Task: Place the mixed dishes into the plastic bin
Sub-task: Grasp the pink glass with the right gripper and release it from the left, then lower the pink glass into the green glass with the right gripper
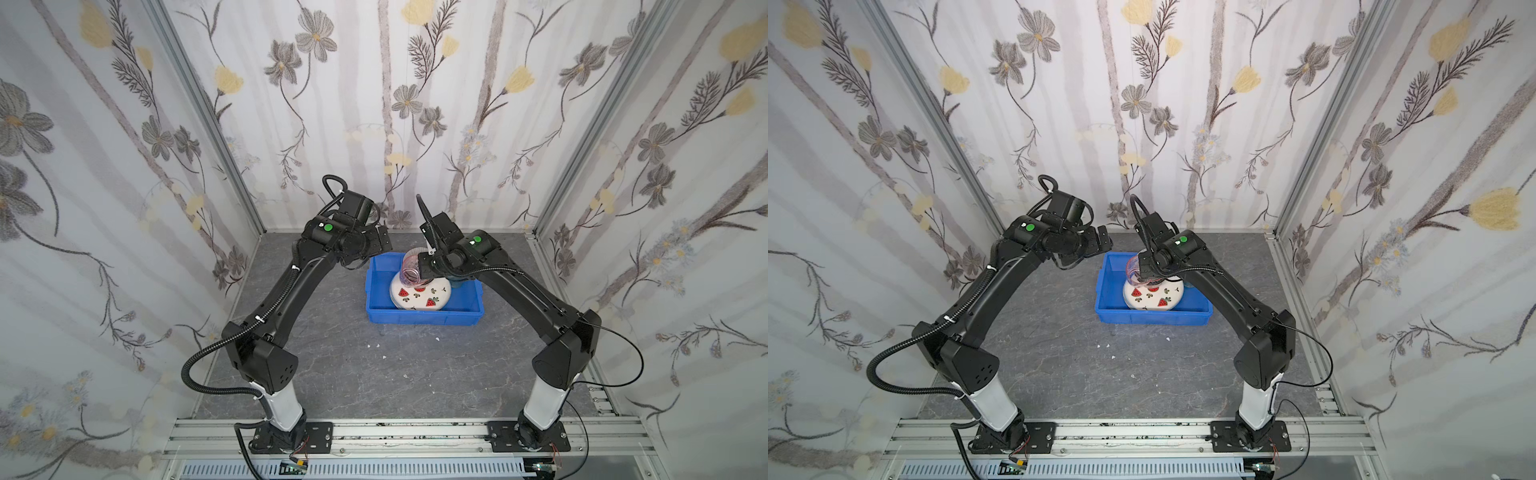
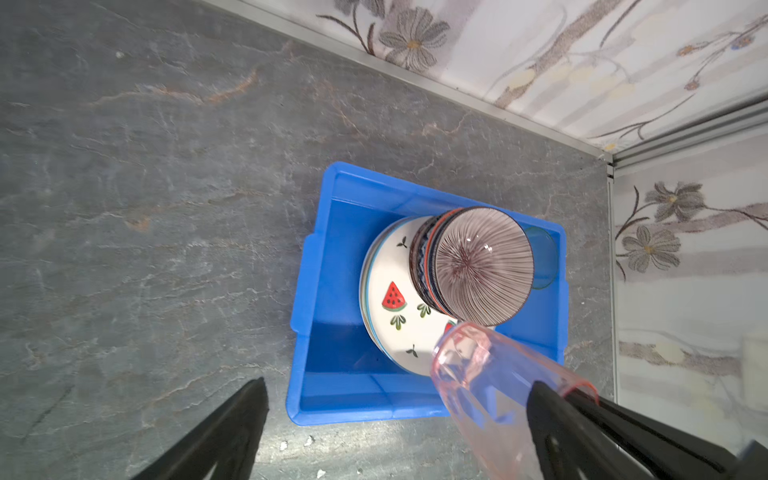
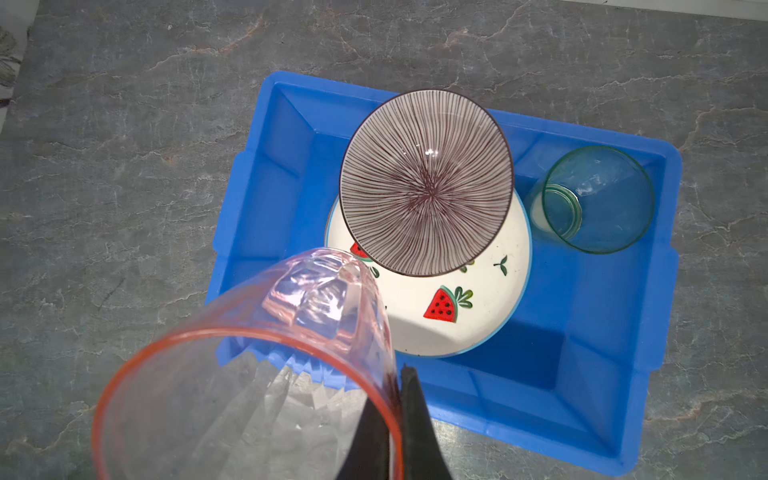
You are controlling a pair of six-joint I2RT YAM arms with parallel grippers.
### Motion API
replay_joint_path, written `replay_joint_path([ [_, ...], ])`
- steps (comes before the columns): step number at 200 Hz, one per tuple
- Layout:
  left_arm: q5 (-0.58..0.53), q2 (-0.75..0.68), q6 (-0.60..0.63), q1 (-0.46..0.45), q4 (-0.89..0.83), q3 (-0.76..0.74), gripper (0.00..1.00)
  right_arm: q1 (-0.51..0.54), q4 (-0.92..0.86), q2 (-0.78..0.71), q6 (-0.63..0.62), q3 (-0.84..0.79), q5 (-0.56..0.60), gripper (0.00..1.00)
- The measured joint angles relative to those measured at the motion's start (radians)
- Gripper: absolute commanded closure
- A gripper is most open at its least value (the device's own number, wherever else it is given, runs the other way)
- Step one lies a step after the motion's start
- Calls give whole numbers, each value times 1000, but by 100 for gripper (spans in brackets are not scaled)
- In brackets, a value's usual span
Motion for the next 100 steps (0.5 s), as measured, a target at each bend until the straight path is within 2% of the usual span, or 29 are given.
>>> replay_joint_path([
  [44,-52,16,91,76,32,6,0,-74,-6,-84,0,-37,-10,100],
  [100,-71,-1,183,126,241,-204,0,-219,-38,-127,8,-45,-39,100],
])
